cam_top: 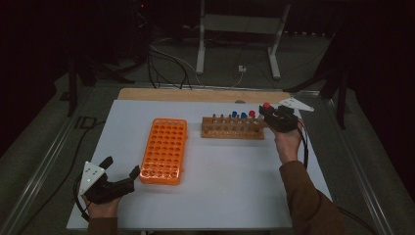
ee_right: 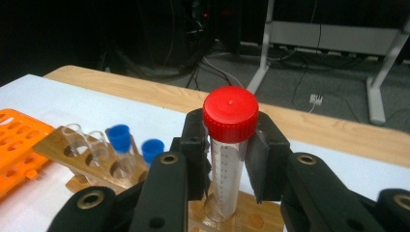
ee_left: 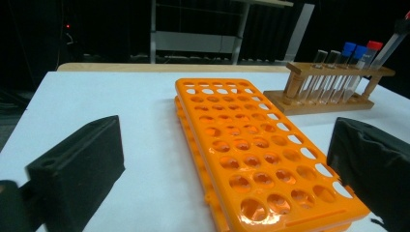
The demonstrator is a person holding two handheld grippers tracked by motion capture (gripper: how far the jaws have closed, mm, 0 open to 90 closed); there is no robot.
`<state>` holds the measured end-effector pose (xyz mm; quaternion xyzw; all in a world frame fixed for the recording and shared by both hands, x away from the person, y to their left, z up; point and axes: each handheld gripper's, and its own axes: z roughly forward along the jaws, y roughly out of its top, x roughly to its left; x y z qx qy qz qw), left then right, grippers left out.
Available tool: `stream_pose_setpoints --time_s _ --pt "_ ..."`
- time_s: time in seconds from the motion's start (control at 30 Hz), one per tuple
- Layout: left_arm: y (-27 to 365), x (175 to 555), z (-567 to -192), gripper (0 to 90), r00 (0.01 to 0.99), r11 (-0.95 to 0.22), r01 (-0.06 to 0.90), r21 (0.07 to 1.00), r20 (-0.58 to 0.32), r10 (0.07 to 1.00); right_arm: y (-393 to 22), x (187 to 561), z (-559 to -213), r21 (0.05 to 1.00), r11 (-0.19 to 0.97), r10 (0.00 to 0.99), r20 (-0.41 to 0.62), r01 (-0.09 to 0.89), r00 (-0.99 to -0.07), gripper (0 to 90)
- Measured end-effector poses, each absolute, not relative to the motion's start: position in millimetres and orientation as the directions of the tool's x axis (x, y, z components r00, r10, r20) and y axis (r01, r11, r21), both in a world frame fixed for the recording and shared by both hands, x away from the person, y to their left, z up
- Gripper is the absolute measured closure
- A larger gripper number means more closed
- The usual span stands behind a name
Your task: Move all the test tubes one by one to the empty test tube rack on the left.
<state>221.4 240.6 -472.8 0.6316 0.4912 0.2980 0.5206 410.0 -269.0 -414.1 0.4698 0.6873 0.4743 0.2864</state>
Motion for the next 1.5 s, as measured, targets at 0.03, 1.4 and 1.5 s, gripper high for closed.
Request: stream_pose_setpoints --time_s 0.03,1.4,1.5 --pt "240.4 221.2 -472.7 1.8 0.339 0.024 0.309 0.951 -0.134 0.931 -269.1 407.9 -409.6 0.925 0.11 0.915 0.048 0.363 -0.4 71.2" --pt "154.6 274.8 -424.1 1.3 0.548 -0.061 0.257 0.964 -0.093 0.831 -226.0 360.7 -400.2 0.915 0.144 0.787 0.125 0.376 -0.605 74.1" --pt "144.0 279.4 -424.6 3.2 0.566 -0.069 0.264 0.962 -0.096 0.819 -221.1 356.9 -400.1 0.915 0.14 0.77 0.139 0.377 -0.623 74.1"
